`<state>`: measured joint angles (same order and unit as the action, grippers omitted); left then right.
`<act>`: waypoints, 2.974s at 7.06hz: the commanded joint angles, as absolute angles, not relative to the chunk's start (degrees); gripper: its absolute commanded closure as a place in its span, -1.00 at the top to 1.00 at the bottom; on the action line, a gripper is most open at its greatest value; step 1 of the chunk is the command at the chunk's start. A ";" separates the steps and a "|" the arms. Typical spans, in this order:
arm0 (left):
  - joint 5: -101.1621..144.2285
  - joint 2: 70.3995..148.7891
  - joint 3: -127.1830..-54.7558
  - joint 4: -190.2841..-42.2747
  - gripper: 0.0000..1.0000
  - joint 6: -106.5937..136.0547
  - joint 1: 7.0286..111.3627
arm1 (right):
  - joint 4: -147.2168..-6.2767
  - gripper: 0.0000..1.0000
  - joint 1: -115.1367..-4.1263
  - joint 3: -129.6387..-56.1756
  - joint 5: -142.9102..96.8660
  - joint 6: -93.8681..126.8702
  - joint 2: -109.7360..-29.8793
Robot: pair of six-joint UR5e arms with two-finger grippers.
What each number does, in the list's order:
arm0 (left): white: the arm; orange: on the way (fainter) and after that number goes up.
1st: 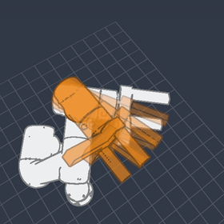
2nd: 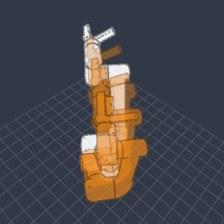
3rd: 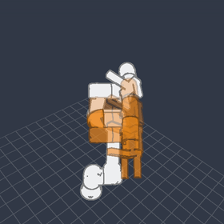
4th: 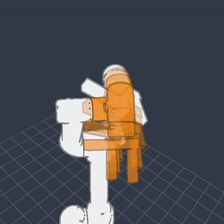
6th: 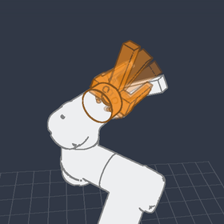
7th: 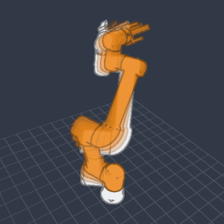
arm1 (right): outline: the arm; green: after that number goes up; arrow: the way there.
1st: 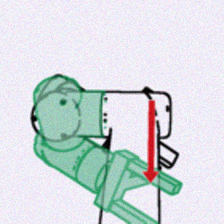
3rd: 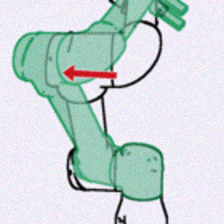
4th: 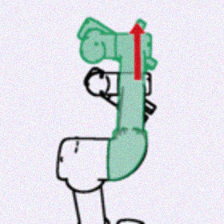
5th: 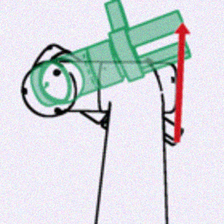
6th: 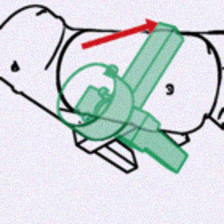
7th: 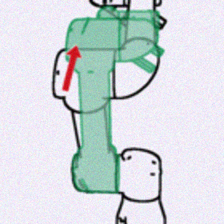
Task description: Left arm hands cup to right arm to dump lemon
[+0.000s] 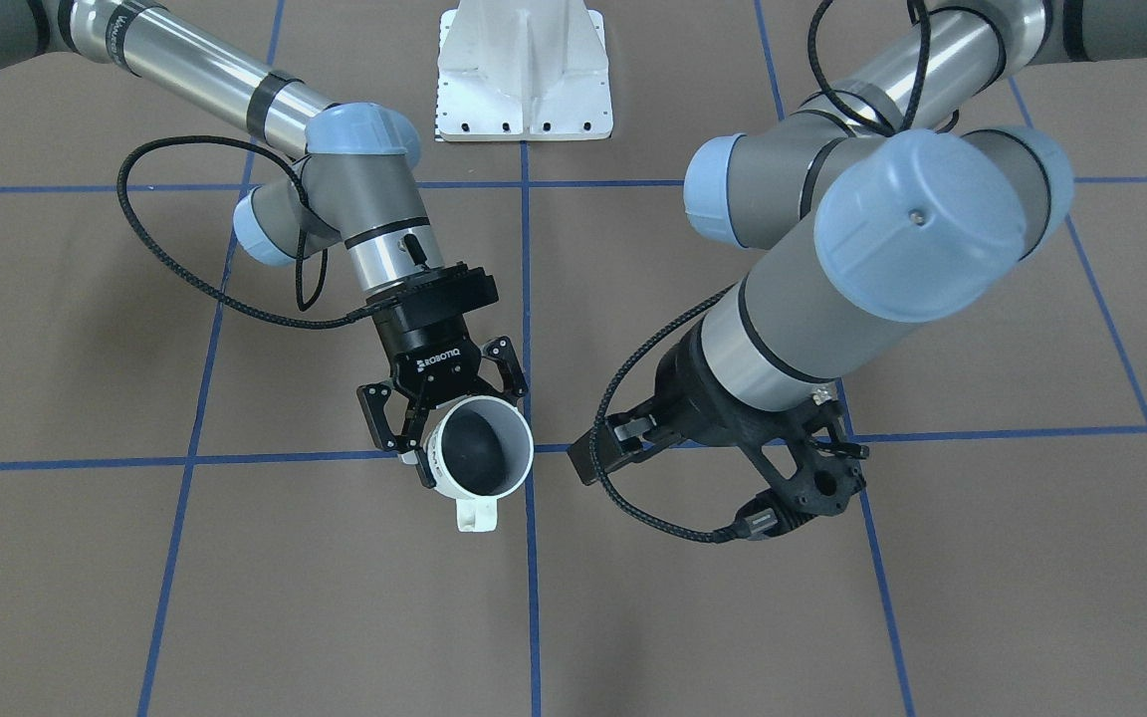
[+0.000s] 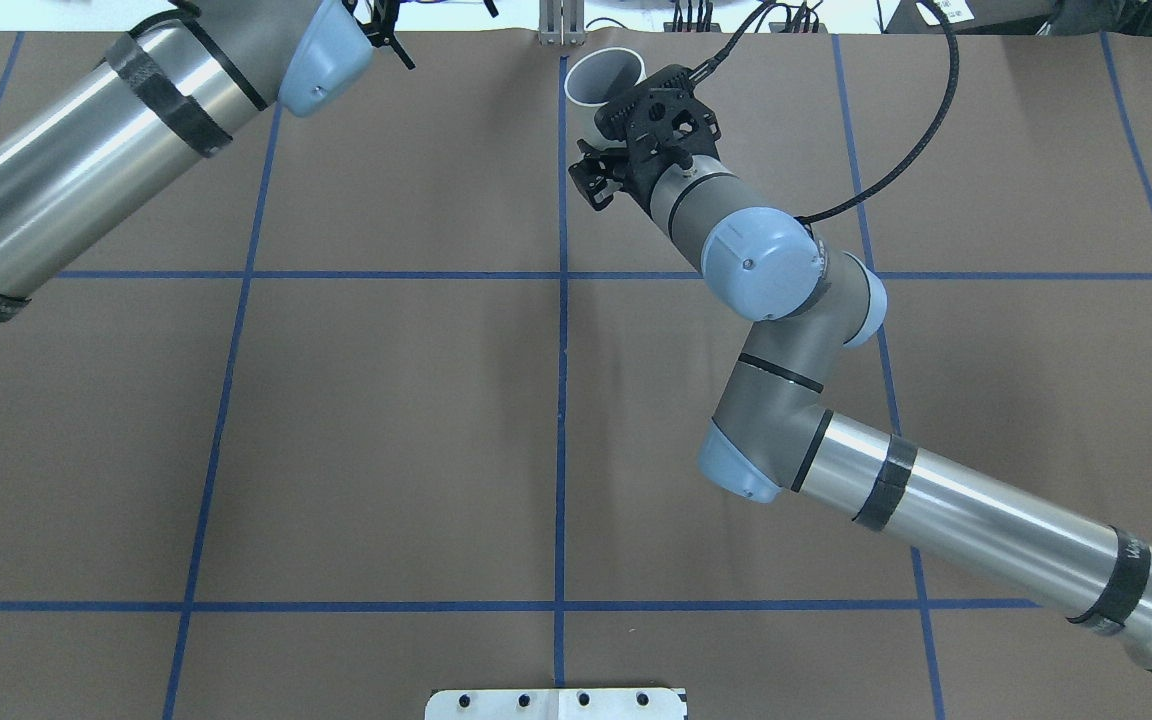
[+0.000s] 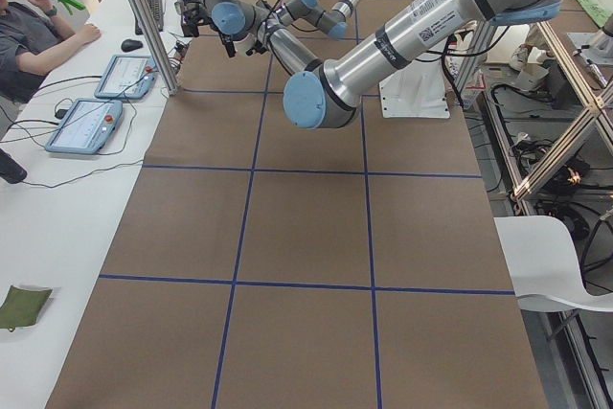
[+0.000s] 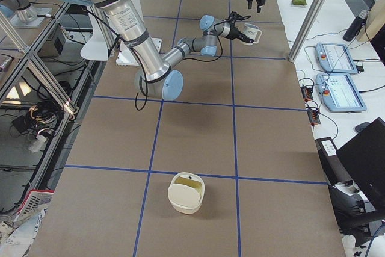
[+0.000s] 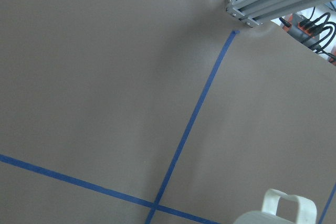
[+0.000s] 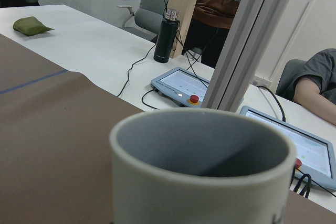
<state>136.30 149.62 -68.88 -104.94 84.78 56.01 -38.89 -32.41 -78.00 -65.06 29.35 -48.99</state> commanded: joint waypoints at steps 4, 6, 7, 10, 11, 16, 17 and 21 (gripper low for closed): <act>136.41 149.68 -69.08 -110.04 0.52 89.30 52.82 | -39.99 -0.04 -31.55 -78.48 -62.75 24.88 -48.25; 136.41 149.77 -69.08 -110.13 0.07 89.30 52.39 | -39.99 -0.03 -31.55 -78.92 -62.32 24.79 -47.90; 136.41 149.77 -69.08 -110.04 0.04 89.30 52.30 | -39.99 -0.03 -31.55 -78.93 -62.23 24.79 -47.90; 136.41 149.77 -69.08 -110.04 -0.18 89.30 51.94 | -39.99 -0.03 -31.47 -78.93 -62.23 24.79 -48.08; 136.41 149.68 -69.08 -110.04 -0.25 89.30 51.94 | -39.90 -0.03 -31.46 -79.01 -62.23 24.79 -48.16; 136.41 149.68 -68.82 -110.04 -1.00 89.21 52.03 | -39.11 0.88 -29.81 -79.89 -55.95 21.20 -48.78; 136.49 149.59 -68.73 -110.04 -1.00 89.21 52.03 | -39.11 0.95 -28.49 -79.89 -52.68 20.92 -48.95; 136.41 149.59 -68.73 -110.04 -1.00 89.21 52.03 | -39.11 0.96 -25.06 -83.57 -50.46 20.31 -51.58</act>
